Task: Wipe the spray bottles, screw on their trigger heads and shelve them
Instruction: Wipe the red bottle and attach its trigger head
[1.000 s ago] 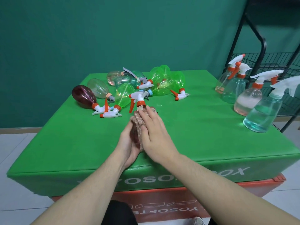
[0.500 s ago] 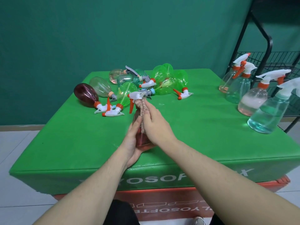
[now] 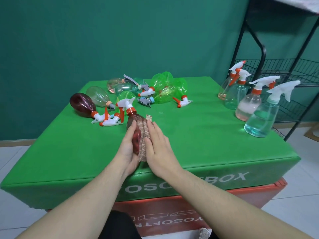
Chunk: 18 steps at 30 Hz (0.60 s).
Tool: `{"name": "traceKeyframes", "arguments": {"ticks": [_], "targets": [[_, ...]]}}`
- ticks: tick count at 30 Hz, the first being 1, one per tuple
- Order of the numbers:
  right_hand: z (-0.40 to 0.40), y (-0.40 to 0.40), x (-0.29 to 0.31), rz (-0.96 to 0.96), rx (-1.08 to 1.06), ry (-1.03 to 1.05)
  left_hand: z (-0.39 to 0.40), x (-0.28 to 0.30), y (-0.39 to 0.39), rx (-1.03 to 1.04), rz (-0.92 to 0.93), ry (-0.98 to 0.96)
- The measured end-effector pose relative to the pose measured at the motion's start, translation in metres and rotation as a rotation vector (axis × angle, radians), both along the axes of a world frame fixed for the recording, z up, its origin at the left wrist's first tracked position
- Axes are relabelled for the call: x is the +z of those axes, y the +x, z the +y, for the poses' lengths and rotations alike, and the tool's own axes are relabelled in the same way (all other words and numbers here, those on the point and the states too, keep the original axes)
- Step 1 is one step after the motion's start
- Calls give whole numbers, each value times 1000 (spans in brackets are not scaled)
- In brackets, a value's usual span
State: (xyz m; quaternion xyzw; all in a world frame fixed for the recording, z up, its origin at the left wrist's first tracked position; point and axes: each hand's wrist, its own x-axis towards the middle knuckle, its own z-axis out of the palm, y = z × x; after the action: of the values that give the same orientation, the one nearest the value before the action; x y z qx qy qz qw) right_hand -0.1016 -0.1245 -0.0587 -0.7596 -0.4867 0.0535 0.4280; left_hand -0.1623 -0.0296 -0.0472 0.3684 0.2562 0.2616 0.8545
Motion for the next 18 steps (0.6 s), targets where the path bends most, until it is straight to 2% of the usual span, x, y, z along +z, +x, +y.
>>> {"name": "traceKeyframes", "arguments": {"ticks": [3, 9, 13, 18], "targets": [[-4, 2, 10, 118, -57, 124, -16, 9, 8, -4, -30, 28], [-18, 28, 31, 538, -209, 387, -58, 30, 42, 32, -90, 1], [-35, 47, 39, 674, -295, 434, -90, 37, 67, 36, -108, 35], [-64, 67, 49, 802, -398, 377, -119, 34, 98, 1, -12, 190]]}}
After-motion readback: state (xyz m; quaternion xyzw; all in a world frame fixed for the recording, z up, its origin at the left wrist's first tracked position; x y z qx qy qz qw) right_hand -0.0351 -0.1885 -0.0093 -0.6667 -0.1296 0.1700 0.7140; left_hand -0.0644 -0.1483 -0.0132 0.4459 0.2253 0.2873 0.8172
